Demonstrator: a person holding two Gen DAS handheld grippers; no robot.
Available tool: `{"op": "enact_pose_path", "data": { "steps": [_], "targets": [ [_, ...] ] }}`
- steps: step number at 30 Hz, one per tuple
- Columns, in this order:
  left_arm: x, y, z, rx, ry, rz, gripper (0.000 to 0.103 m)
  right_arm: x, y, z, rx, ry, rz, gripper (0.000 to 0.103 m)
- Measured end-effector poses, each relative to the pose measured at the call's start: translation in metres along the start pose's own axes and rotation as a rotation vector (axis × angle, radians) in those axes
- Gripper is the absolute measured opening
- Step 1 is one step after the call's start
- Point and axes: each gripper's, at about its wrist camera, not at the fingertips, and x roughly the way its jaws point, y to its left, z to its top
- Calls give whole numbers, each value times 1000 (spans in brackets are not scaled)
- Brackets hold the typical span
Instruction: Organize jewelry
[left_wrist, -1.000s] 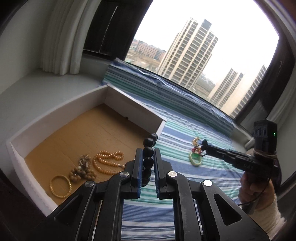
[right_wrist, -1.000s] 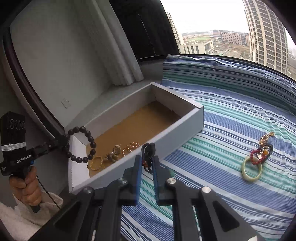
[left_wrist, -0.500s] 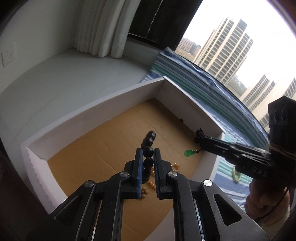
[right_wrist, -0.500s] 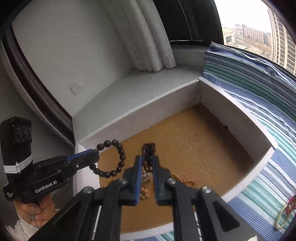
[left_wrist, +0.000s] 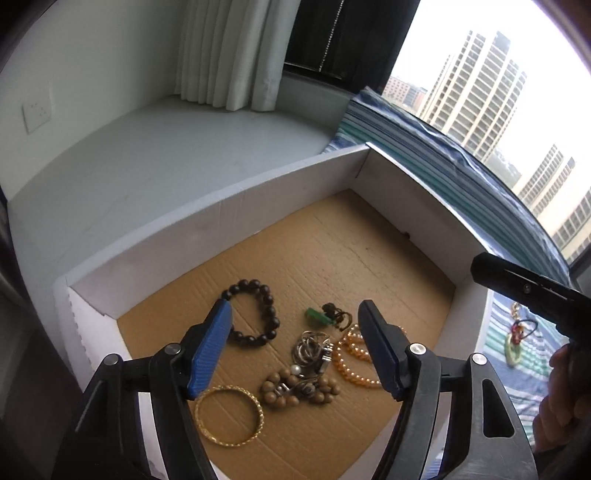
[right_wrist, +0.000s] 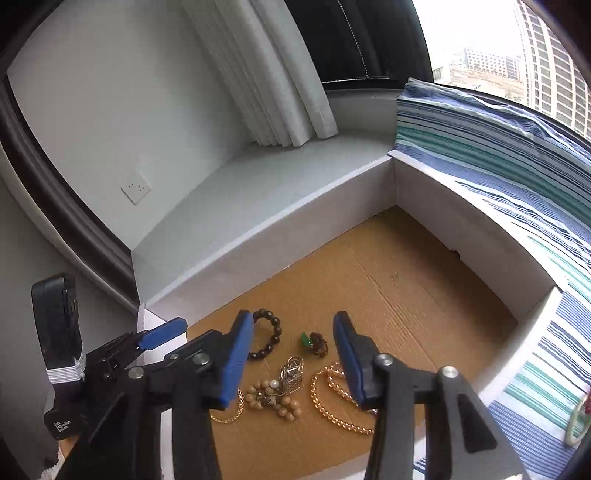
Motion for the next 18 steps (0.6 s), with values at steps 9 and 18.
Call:
{"op": "enact_pose_path", "data": {
  "steps": [9, 18],
  "targets": [
    [-56, -81, -51, 145, -82, -150, 94, -92, -28, -97, -48, -96, -250, 59],
    [-48, -172, -114, 275, 25, -315, 95, -160, -107, -213, 125, -81, -499, 60]
  ]
}}
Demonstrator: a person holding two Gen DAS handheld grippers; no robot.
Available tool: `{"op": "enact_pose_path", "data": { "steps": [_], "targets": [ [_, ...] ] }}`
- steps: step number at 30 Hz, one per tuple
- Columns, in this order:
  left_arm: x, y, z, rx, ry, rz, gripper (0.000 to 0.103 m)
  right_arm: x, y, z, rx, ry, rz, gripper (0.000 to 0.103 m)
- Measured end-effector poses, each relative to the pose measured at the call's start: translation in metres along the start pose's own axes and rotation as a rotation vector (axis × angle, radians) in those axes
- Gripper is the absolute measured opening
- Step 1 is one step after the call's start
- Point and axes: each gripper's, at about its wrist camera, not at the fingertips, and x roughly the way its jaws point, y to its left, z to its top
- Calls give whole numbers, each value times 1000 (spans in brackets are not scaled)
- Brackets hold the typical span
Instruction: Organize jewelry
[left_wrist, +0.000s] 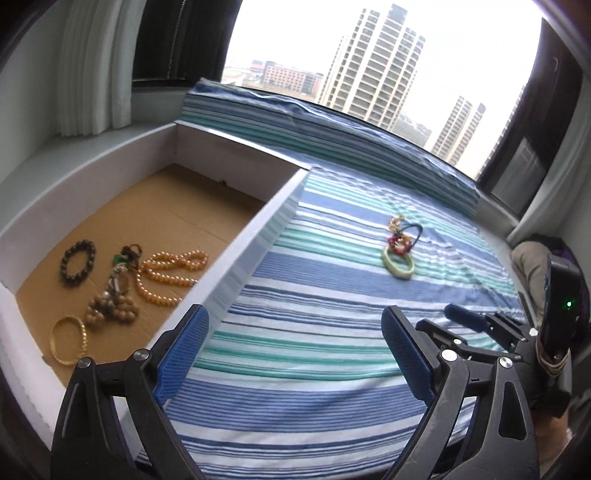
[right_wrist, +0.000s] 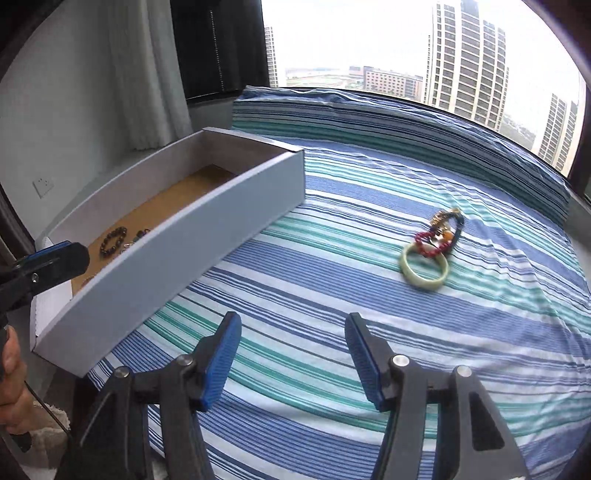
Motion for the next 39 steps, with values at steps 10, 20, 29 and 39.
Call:
{"op": "enact_pose_path", "data": {
  "steps": [10, 20, 29, 39],
  "targets": [
    [43, -61, -42, 86, 154, -34, 95, -18, -80, -82, 175, 62, -148, 68],
    [56, -76, -52, 135, 178, -11, 95, -7, -108, -112, 266, 110, -163, 68],
    [66, -79, -52, 156, 180, 33, 95, 2, -106, -117, 274, 132, -135, 68],
    [77, -78, -50, 177, 190, 88, 95, 6, -110, -119, 295, 148, -129, 68]
  ]
}}
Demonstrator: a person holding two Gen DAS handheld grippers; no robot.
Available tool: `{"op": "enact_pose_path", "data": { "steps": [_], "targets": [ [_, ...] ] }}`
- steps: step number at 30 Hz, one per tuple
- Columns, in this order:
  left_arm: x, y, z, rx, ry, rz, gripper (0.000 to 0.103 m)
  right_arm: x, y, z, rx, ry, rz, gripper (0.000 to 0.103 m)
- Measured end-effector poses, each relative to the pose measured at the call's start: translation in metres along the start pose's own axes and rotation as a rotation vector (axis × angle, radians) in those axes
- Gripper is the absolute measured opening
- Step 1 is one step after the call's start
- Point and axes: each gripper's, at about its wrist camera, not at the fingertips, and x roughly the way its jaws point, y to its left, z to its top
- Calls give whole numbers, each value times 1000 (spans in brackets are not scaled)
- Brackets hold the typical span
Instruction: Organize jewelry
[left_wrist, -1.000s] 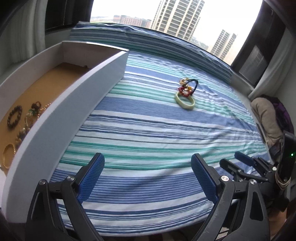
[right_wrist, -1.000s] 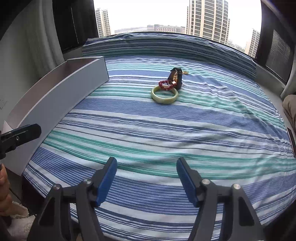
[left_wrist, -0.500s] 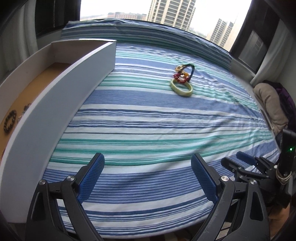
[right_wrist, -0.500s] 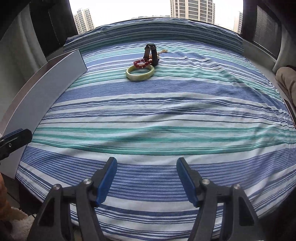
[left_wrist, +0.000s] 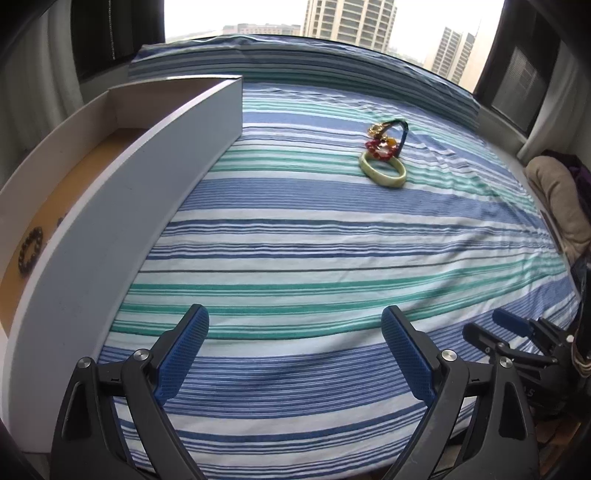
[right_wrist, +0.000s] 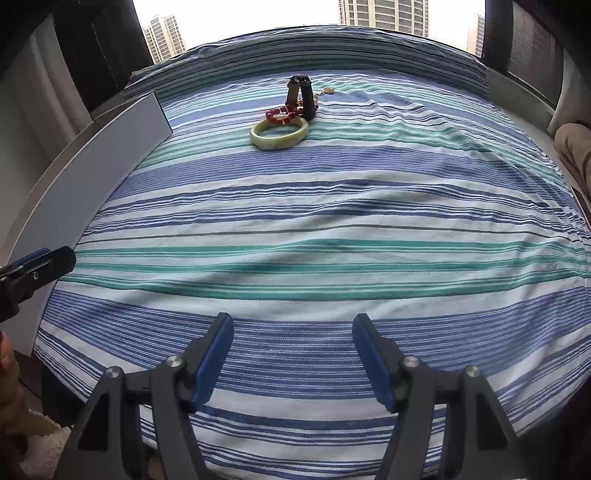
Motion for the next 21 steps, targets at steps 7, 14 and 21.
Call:
{"op": "enact_pose_path", "data": {
  "steps": [7, 14, 21],
  "targets": [
    [7, -2, 3, 21, 9, 39, 95, 5, 2, 0, 0, 11, 8, 68],
    [15, -6, 6, 32, 19, 50, 95, 12, -1, 0, 12, 35, 18, 68],
    [27, -7, 58, -52, -2, -168, 95, 7, -7, 8, 29, 6, 18, 68]
  ]
}}
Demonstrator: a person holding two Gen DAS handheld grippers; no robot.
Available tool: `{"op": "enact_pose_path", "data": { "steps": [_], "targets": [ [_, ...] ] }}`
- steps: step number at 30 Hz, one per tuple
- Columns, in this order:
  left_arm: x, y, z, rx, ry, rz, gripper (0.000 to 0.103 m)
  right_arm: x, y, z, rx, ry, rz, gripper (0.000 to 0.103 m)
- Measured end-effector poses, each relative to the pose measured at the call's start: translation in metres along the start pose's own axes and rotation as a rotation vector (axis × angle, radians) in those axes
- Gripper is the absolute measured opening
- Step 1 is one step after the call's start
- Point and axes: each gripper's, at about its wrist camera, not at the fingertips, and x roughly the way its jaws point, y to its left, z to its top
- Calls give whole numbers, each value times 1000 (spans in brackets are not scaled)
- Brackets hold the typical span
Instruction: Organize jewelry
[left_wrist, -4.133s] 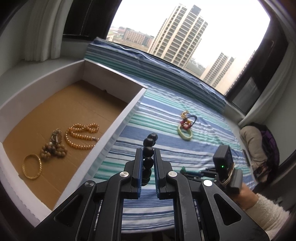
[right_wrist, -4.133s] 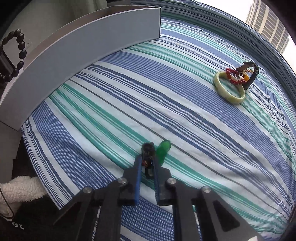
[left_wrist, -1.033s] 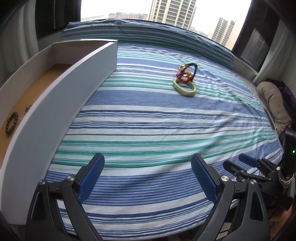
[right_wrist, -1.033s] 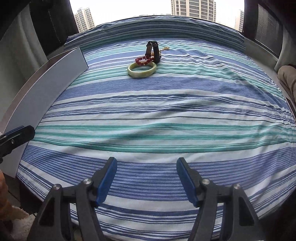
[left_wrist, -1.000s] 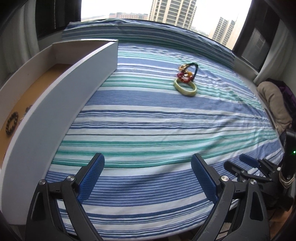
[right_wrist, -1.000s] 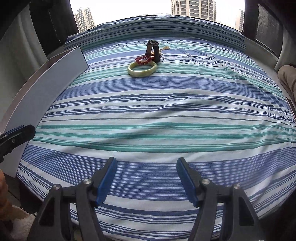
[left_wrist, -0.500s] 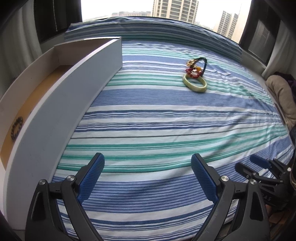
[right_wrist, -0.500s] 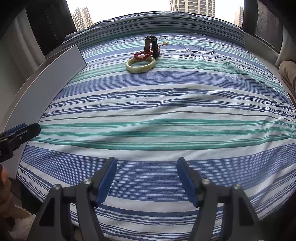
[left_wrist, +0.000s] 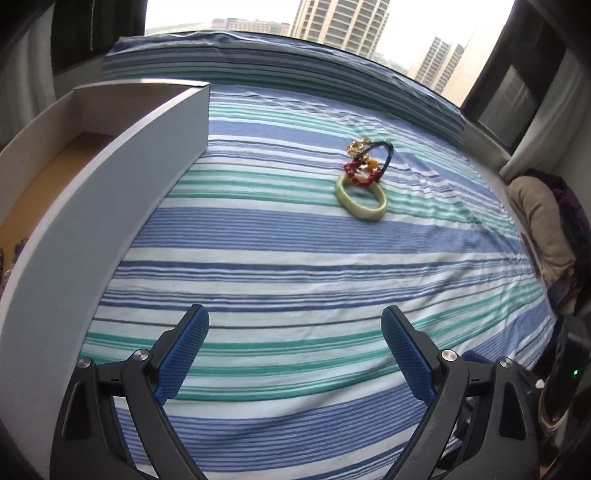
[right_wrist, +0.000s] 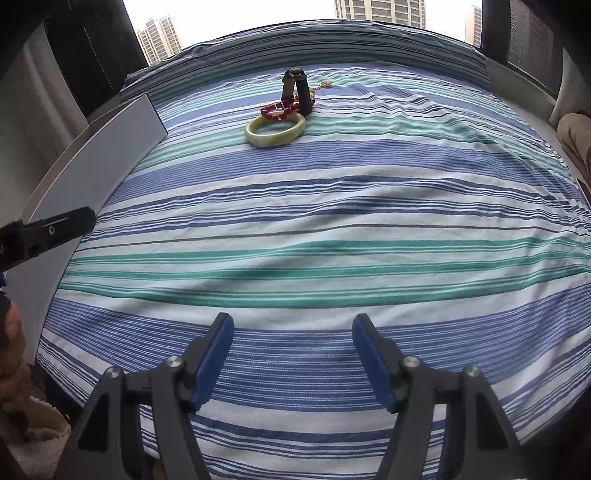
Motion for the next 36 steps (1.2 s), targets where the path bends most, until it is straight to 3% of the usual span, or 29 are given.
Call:
{"op": "enact_pose_path", "data": {
  "steps": [6, 8, 12, 15, 17, 19, 20, 22, 23, 26, 31, 36],
  "targets": [
    [60, -18, 89, -21, 40, -188, 92, -1, -13, 4, 27, -3, 9, 68],
    [95, -24, 113, -22, 92, -224, 80, 0, -18, 5, 39, -3, 11, 68],
    [157, -34, 137, -27, 173, -219, 67, 0, -27, 5, 54, -4, 18, 68],
    [187, -41, 143, -2, 204, -183, 63, 1, -34, 4, 62, 1, 19, 68],
    [199, -46, 141, 9, 224, -167, 53, 3, -39, 3, 67, 10, 20, 68],
    [200, -52, 143, 40, 198, -157, 47, 4, -45, 3, 73, 15, 18, 68],
    [203, -55, 144, 48, 210, -167, 34, 5, -48, 4, 78, 17, 15, 68],
    [207, -59, 143, 69, 214, -181, 23, 7, -55, 6, 90, 19, 13, 68],
    [205, -63, 141, 92, 197, -186, 8, 6, -57, 7, 93, 11, 12, 68],
    [198, -60, 132, 75, 219, -212, 7, 4, -62, 9, 103, 8, 0, 68],
    [151, -23, 95, -15, 202, -270, 7, -5, -60, 6, 105, -10, -5, 68],
    [104, 24, 59, -98, 170, -232, 7, -7, -53, 8, 90, -11, -6, 68]
  ]
}}
